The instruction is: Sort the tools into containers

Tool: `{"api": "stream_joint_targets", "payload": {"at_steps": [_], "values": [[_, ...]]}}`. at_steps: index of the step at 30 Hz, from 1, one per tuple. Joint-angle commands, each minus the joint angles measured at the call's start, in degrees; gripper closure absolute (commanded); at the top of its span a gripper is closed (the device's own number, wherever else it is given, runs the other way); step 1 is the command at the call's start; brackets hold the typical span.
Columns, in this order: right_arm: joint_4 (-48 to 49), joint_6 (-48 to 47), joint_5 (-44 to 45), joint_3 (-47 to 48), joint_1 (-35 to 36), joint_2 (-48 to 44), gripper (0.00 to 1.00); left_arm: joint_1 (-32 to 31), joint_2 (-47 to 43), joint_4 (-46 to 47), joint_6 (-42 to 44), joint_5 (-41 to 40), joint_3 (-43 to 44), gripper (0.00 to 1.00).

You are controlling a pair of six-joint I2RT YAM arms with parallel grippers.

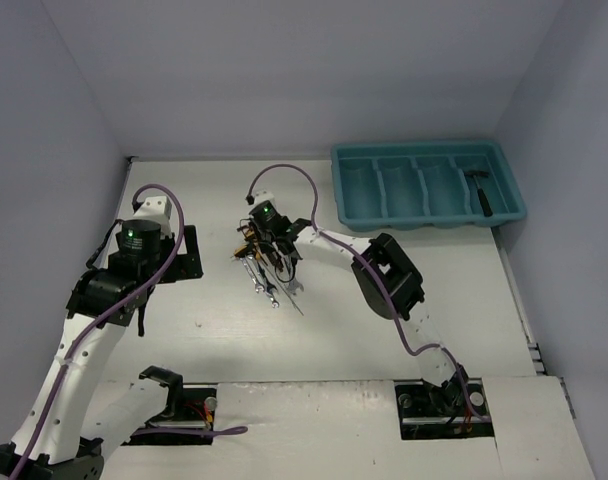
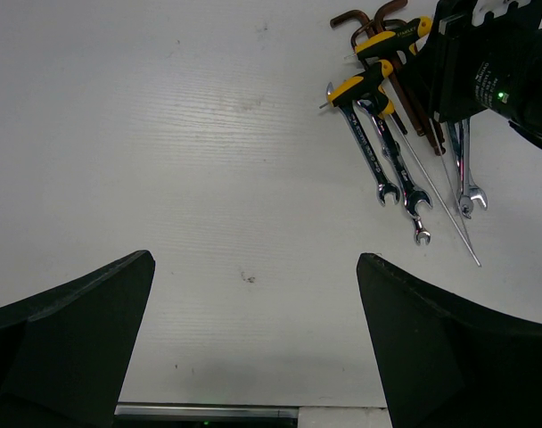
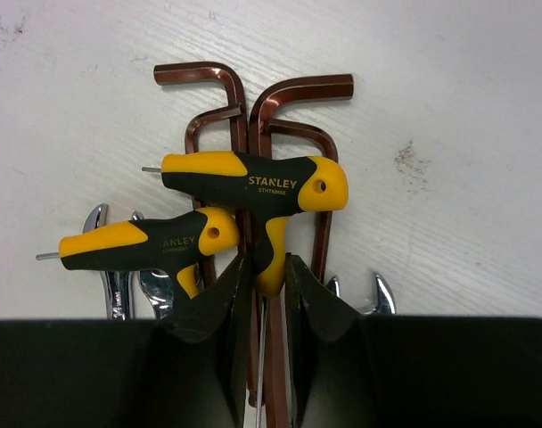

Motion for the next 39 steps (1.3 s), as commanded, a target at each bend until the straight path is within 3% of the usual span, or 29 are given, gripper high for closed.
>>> {"api": "stream_joint_targets", "payload": {"at_steps": [1, 10, 18, 21, 27, 39], "values": [[1.7, -6.6, 2.7, -0.3, -0.6, -13.4, 1.0, 0.3, 0.5, 1.4, 0.3, -0.7, 2.6, 0.05], [0.8, -14.1, -2.2, -10.2, -11.2, -26.8, 1.0, 0.3, 0.4, 1.5, 0.1, 0.1, 2.9, 0.05], [-0.4, -27.3, -14.2, -11.9, -35.9, -33.3, 1.0, 0.3, -1.0, 1.5, 0.3, 1.5, 2.4, 0.05], [-0.9, -31.2, -16.8, -8.8, -43.8, -31.2, 1.0, 0.3, -1.9, 1.5, 0.3, 1.9, 1.9, 0.05], [-1.2, -34.4, -18.8, -1.3, -52.6, -22.4, 1.0, 0.3, -3.0, 1.4, 0.9, 1.9, 1.0, 0.05], [-1.1, -34.2, -19.2, 13.5, -56.3, -4.5, 1.0, 0.3, -2.6, 1.4, 2.9, 2.5, -0.4, 0.05]]}}
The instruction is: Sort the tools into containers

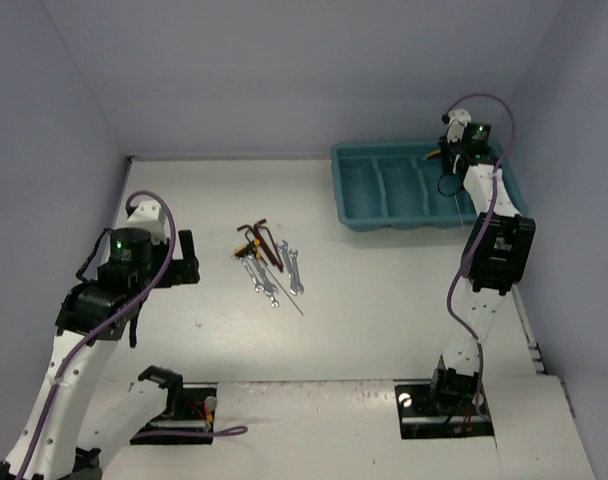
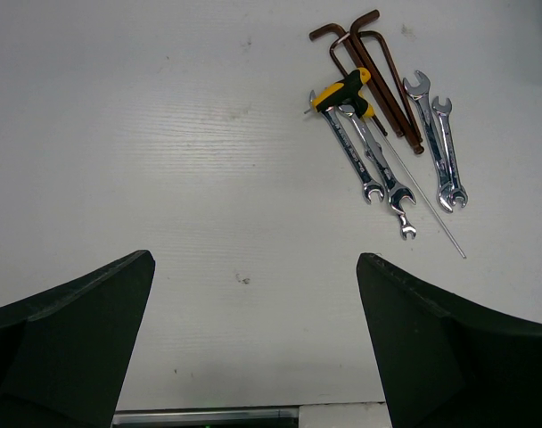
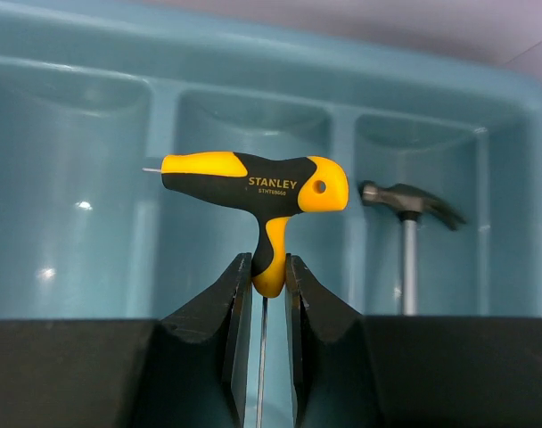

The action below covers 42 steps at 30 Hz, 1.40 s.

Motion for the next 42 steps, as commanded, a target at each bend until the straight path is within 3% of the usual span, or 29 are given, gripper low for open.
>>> {"api": "stream_joint_targets", "payload": {"at_steps": [1, 9, 14, 18, 25, 34, 42], "values": [[2.6, 0.3, 0.1, 7.4, -0.1, 4.2, 1.0, 0.3, 1.5, 1.5, 1.4, 0.4, -0.1, 0.05], [2.6, 1.3, 5.1, 12.3, -0.1, 8.9, 0.97, 0.3, 3.5, 1.6, 1.6, -0.3, 0.0, 0.04], [2.6, 0.6, 5.7, 11.5, -0.1, 8.6, 0.73, 0.3, 4.0, 1.6, 1.9, -0.7, 0.0, 0.05], [2.6, 0.1, 5.2, 10.7, 0.3, 6.3, 0.6, 0.3, 4.4, 1.8, 2.2, -0.6, 0.6, 0.05], [2.6, 0.4, 3.6, 6.5, 3.9, -3.0, 0.54, 0.3, 4.9, 1.9, 1.9, -0.9, 1.6, 0.05], [2.6, 12.3, 5.1, -6.6, 27.4, -16.4, 0.51, 0.3, 4.0, 1.5, 0.7, -2.8, 3.5, 0.05], [2.8, 23.1, 10.1, -11.9, 48.1, -13.3, 0.52, 0.3, 1.2, 1.4, -0.1, -3.0, 2.1, 0.05]]}}
